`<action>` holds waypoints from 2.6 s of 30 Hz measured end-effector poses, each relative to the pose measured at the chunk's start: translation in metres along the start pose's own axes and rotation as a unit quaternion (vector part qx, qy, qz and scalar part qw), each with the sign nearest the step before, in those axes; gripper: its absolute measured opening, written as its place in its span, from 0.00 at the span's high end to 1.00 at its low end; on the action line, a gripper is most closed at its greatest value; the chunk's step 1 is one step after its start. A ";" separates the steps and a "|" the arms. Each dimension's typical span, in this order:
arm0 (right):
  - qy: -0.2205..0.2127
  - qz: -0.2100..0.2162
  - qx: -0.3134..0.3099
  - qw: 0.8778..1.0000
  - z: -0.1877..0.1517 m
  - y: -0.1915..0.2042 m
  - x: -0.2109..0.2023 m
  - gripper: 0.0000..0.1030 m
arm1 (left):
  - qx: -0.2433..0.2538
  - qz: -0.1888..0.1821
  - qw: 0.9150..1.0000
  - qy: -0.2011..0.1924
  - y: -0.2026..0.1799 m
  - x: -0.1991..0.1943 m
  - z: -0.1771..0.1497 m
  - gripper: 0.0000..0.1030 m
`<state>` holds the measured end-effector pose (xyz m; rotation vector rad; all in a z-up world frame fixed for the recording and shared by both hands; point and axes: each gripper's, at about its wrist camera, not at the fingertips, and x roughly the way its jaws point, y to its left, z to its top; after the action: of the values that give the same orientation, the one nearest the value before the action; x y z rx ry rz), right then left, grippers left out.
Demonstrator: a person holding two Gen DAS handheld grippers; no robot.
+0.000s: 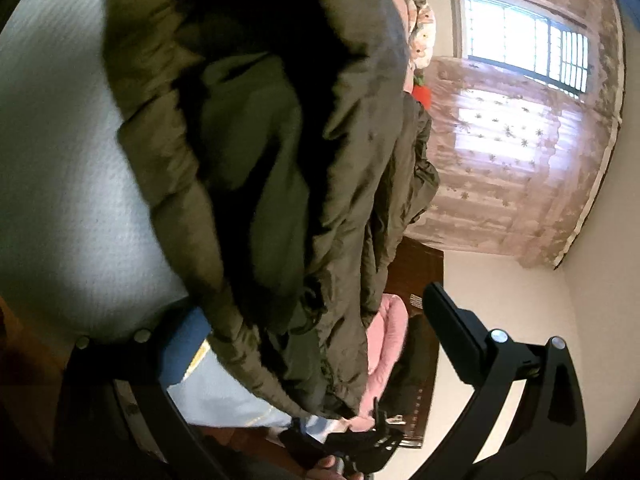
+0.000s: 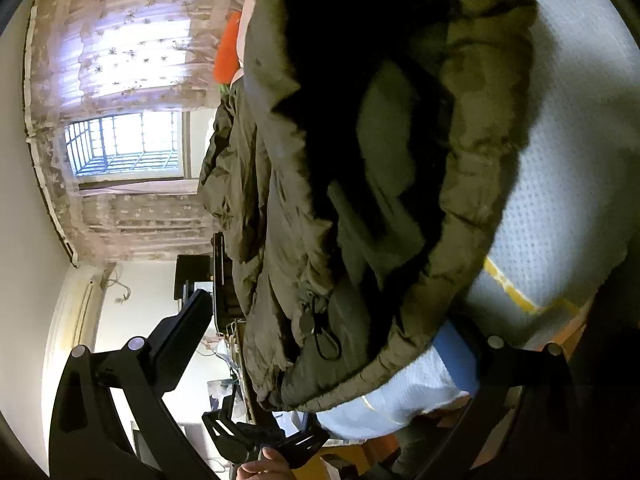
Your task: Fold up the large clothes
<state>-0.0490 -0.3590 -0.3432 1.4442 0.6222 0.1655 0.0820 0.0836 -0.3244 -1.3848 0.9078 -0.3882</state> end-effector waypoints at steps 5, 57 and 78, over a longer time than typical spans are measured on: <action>-0.018 -0.012 -0.008 1.000 0.001 0.002 0.005 0.02 | 0.035 0.032 0.999 -0.018 -0.013 0.008 0.003 0.02; -0.053 0.006 -0.045 0.998 0.008 0.032 0.013 0.90 | 0.150 0.101 0.982 -0.047 -0.062 0.021 0.010 0.93; -0.040 0.038 -0.068 0.996 0.076 0.152 0.041 0.89 | 0.202 0.096 0.974 -0.030 -0.205 0.047 0.053 0.92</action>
<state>0.0613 -0.3839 -0.2102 1.3363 0.4820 0.2058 0.2049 0.0461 -0.1497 -0.9225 0.8495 -0.3575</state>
